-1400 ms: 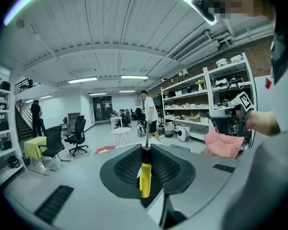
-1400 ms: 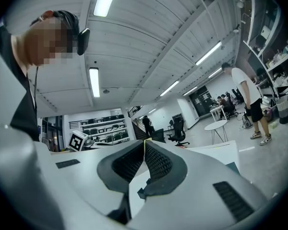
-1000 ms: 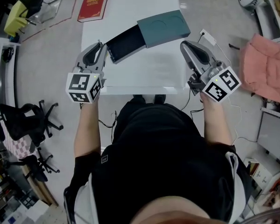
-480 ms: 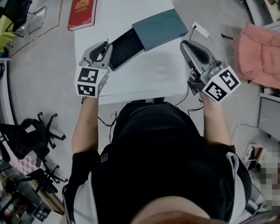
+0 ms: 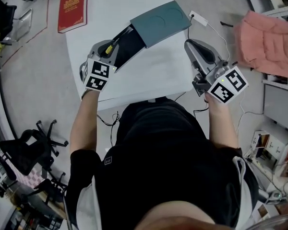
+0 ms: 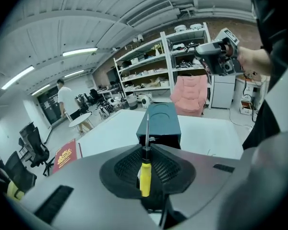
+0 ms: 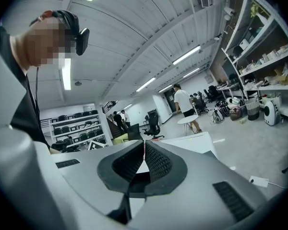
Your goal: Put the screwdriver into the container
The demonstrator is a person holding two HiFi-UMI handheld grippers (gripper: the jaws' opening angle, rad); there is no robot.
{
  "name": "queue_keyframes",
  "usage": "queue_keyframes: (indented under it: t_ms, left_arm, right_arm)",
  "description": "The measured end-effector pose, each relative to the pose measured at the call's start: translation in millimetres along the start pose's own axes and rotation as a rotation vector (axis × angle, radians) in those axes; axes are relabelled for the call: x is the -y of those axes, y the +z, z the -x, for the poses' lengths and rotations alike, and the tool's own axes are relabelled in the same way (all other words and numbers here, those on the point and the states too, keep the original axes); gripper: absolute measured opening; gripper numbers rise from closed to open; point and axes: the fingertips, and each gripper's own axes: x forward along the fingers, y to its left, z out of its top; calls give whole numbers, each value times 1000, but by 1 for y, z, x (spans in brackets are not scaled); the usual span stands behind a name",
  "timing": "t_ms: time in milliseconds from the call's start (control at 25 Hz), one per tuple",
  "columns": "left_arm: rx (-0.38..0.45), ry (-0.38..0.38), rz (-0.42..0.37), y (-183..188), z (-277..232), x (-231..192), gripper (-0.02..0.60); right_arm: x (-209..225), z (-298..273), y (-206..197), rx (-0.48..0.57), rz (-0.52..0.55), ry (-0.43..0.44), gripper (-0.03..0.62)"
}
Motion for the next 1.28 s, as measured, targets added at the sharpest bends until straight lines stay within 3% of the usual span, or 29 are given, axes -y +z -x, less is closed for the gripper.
queue_keyframes:
  t_ms: [640,1120,1280]
  left_arm:
    - [-170,-142,-213,-39,-59,28,66]
    - [-273,-201,-337,-64,-91,44,67]
    - [-309,-232,-344,-61,-99,56,69]
  right_arm:
    - [9,5,-7,-6,-18,-42,32]
    - [19,11,-18,-9,-43,-40,32]
    - [25,27,-13,-4,-43,-38,32]
